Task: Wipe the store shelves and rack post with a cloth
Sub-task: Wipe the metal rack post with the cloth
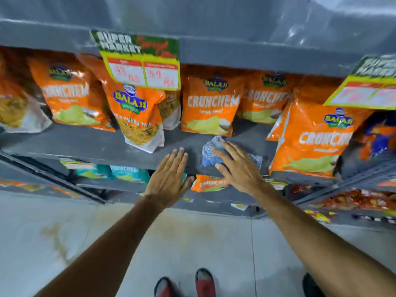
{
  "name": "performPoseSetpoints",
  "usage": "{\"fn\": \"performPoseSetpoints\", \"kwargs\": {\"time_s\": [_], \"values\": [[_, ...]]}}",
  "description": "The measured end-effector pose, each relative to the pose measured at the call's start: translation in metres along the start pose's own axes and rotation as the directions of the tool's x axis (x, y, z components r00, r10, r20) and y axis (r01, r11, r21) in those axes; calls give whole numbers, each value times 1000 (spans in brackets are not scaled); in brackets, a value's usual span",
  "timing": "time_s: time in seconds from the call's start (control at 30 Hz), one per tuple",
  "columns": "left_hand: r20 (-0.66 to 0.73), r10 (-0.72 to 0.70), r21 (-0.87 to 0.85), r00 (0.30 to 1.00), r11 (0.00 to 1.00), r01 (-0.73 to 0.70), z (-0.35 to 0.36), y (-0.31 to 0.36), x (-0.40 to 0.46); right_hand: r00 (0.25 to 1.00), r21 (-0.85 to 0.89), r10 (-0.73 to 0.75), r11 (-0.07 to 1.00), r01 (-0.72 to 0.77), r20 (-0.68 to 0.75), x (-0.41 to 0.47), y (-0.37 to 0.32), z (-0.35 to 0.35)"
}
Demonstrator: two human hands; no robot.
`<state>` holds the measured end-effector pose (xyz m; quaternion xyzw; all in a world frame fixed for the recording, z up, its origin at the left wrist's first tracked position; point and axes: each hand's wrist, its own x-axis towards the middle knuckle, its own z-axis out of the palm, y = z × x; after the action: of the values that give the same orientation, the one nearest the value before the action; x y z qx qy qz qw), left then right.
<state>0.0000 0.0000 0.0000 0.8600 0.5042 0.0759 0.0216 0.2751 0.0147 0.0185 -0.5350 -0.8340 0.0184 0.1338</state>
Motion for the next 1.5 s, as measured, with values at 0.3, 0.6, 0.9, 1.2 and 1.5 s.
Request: {"fn": "performPoseSetpoints", "kwargs": {"time_s": [0.3, 0.6, 0.9, 1.2, 1.5], "values": [[-50, -56, 37, 997, 998, 58, 22, 9, 25, 994, 80, -109, 991, 109, -13, 14, 17, 17], [-78, -98, 31, 992, 995, 100, -36, 11, -2, 997, 325, 38, 946, -16, -62, 12, -21, -27], [-250, -269, 120, 930, 945, 305, -170, -17, -90, 978, 528, -110, 828, 190, -180, 43, -132, -114], [-406, -412, 149, 816, 851, 504, -263, -97, -143, 871, 495, -361, 720, 487, -332, 113, -260, -159], [-542, -417, 88, 730, 835, 543, -333, -239, -171, 797, 499, -418, 626, 600, -435, 207, -397, -173]]}}
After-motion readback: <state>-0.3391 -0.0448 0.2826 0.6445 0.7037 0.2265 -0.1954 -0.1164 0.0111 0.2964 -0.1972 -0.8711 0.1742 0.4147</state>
